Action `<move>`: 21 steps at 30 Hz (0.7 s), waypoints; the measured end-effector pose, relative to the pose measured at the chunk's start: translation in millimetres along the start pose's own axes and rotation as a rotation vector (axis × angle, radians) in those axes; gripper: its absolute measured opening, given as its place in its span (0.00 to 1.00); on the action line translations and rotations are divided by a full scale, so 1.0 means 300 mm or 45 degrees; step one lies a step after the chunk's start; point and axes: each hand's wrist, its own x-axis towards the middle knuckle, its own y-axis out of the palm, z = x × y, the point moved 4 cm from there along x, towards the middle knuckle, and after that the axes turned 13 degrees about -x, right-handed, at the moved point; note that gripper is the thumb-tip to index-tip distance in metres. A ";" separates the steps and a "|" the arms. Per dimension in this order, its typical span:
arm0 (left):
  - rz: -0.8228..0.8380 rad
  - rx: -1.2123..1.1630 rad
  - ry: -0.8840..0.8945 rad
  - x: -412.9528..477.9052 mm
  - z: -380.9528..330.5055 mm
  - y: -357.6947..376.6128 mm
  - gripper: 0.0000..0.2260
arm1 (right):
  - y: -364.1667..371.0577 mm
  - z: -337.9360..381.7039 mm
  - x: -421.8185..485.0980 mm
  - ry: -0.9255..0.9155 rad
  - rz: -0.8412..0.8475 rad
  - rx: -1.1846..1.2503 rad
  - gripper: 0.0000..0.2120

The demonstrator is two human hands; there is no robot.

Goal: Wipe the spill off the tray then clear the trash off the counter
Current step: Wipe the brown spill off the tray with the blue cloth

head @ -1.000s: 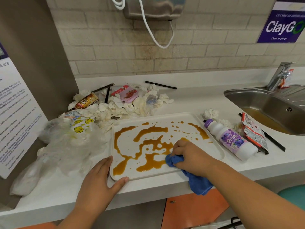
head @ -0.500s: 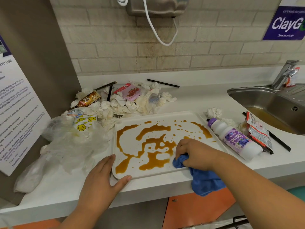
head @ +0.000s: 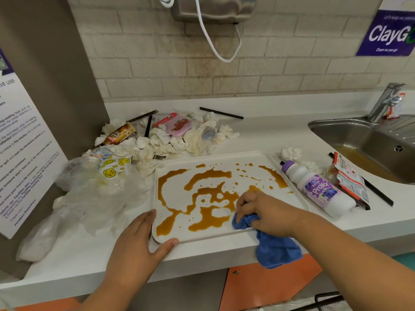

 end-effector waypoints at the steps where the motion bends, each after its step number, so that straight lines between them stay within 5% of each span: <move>1: 0.001 -0.001 -0.001 0.000 0.001 0.001 0.43 | -0.008 -0.029 -0.013 0.021 0.017 -0.016 0.16; 6: -0.002 0.001 0.016 0.000 0.007 0.003 0.42 | -0.036 -0.144 -0.077 0.281 0.000 -0.019 0.15; 12: -0.006 0.006 0.030 0.004 0.011 0.007 0.43 | 0.037 0.010 -0.006 0.031 -0.147 0.056 0.16; 21: -0.003 0.027 0.014 0.006 0.026 0.015 0.43 | -0.004 -0.101 -0.065 0.276 -0.101 0.008 0.14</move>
